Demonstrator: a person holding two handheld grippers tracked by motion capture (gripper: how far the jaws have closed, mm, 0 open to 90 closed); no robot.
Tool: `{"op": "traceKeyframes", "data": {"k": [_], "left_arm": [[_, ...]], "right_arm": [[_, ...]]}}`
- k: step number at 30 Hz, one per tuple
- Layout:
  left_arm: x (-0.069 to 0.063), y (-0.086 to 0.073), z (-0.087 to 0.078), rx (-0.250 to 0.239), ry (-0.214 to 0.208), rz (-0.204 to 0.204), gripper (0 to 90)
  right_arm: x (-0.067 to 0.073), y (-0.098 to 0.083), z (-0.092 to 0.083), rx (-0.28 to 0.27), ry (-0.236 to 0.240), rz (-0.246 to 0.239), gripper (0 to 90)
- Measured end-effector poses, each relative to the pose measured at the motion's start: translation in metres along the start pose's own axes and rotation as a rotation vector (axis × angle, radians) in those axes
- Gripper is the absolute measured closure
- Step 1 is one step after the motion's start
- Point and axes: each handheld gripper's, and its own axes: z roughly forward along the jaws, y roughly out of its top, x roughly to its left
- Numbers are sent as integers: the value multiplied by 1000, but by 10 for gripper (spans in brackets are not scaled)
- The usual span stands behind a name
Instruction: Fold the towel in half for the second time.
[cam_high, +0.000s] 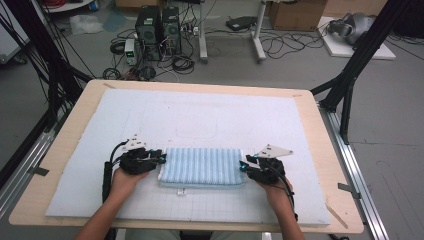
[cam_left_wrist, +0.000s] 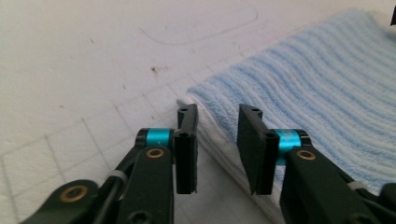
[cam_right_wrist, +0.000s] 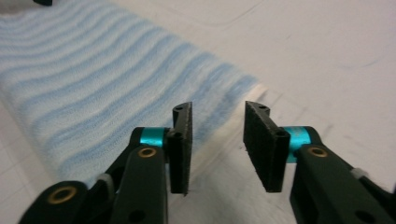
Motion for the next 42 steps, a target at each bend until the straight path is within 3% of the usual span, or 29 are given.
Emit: {"op": "traceKeyframes", "data": {"k": [4,8,11,14,20,29,42], "left_arm": [[6,5,-12,-94,-12,-4,478],[12,11,-24,-177,20,-27,296],[18,13,-34,-217,43,-13,186],[22,14,-42,-251,45,-6,187],[25,13,-51,-288,51,-8,190],[19,8,-58,-278,53,10,201],[19,5,-56,-263,62,7,209]], "right_arm": [[-8,1,-21,-68,-58,31,403],[-15,2,-35,-102,-130,27,264],[-20,0,-40,-115,-164,23,173],[-24,-2,-42,-120,-177,21,120],[-30,-3,-48,-144,-179,37,118],[-36,0,-61,-172,-211,64,112],[-40,-2,-57,-163,-206,65,112]]}}
